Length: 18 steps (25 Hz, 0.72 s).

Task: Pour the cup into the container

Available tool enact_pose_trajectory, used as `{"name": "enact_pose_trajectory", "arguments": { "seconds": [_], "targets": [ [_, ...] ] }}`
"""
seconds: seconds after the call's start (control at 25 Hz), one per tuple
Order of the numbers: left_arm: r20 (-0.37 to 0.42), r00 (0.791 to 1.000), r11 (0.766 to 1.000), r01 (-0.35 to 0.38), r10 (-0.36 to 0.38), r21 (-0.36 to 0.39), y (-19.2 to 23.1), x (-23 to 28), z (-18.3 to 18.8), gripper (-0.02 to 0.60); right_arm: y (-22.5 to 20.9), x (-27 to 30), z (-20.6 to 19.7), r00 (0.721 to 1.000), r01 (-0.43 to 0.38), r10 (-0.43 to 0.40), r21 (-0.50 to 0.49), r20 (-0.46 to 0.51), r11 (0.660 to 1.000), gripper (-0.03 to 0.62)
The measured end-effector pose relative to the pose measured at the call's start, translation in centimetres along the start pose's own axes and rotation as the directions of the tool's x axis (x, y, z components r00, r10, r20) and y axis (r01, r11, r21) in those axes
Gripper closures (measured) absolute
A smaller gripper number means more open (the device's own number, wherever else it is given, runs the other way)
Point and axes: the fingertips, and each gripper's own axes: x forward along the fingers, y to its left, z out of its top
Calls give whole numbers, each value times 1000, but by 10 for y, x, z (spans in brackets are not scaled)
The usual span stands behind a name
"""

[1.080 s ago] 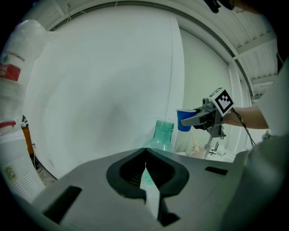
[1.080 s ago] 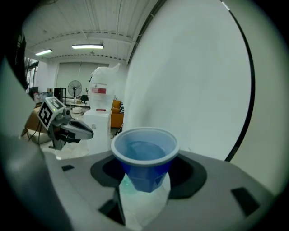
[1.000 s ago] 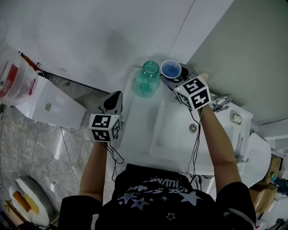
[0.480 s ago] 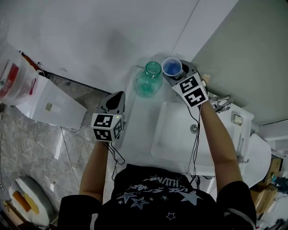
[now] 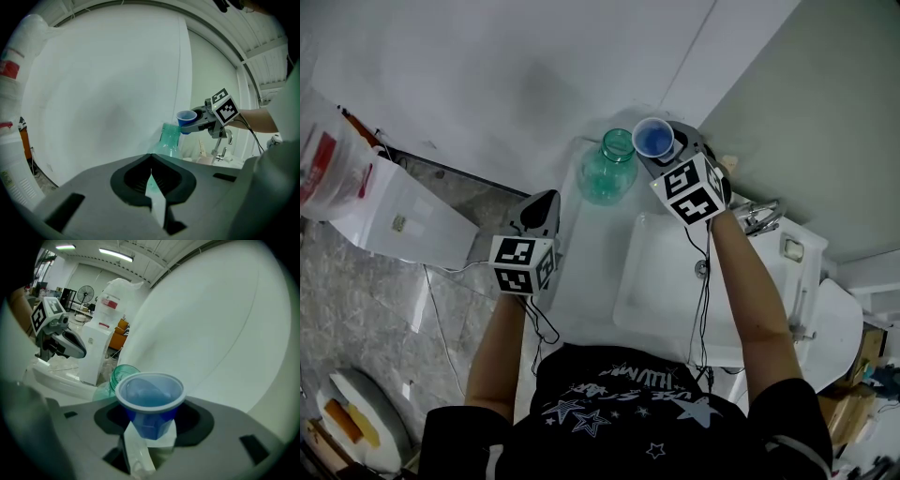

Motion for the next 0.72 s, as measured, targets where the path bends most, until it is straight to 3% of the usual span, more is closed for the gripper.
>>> {"name": "enact_pose_trajectory", "arguments": {
  "seconds": [0.72],
  "targets": [
    [7, 1000, 1000, -5, 5, -18, 3, 2, 0, 571, -11, 8, 0, 995, 72, -79, -114, -55, 991, 342]
  ]
}}
